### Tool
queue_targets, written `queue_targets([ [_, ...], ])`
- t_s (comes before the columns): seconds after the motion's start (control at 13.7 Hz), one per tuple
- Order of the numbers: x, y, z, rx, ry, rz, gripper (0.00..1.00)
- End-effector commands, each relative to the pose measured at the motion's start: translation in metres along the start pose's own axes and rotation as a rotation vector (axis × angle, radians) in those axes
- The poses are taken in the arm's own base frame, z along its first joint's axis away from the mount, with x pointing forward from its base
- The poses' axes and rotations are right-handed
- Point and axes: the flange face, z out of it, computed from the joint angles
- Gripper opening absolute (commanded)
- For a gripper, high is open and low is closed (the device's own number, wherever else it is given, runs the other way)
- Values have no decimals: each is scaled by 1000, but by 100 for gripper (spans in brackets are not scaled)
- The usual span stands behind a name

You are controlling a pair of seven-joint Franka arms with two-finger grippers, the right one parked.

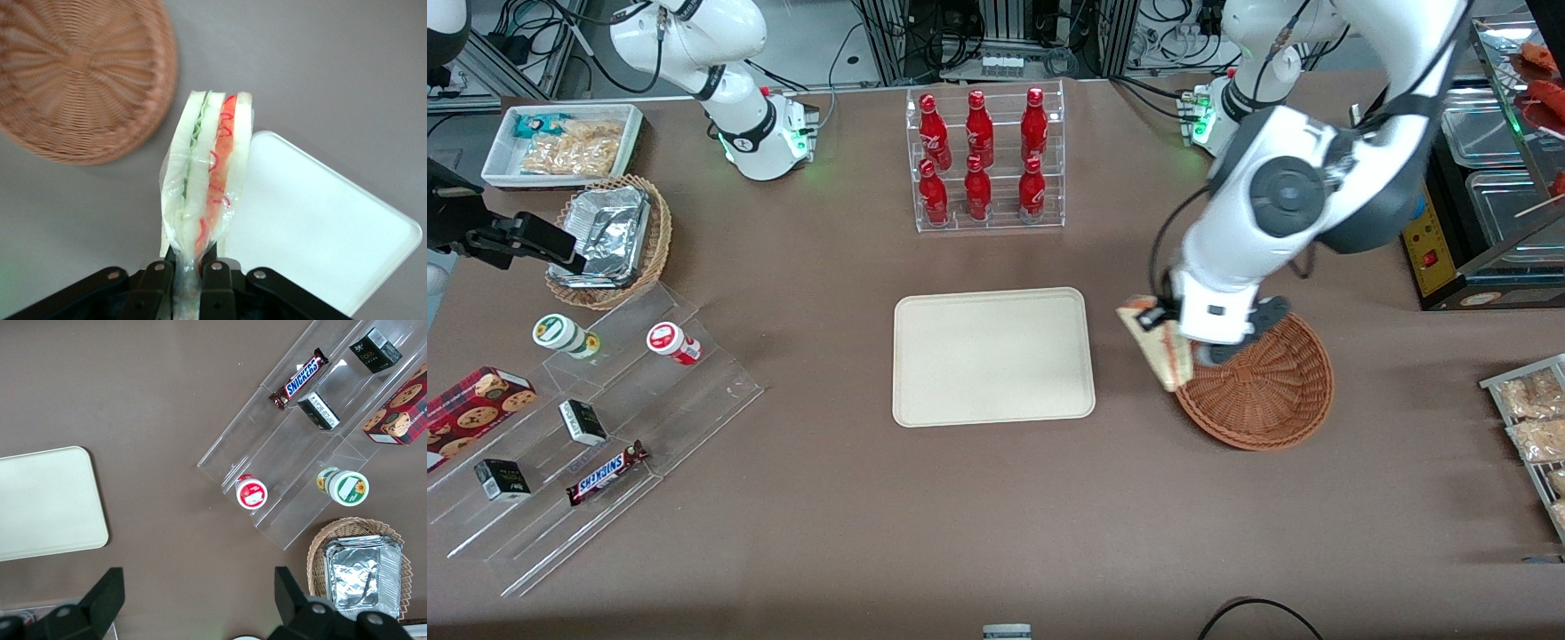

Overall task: Place sandwich from basket to tray
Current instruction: 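Lift the sandwich and carry it with the left gripper over the cream tray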

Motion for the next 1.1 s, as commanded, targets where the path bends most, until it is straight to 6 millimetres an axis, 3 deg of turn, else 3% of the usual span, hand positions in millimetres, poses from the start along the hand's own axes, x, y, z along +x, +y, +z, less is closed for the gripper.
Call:
queue_targets([
  [0.0,-32,50,37,29,5,151,7],
  [0.15,-64,79,58,45,21,239,7],
  [0.37,-93,119,99,23,37,321,8],
  [0.66,-132,149,157,-7,70,420,10],
  [0.8,-131,155,184,15,69,405,10],
  [1.02,-131,158,201,-3,58,405,10],
])
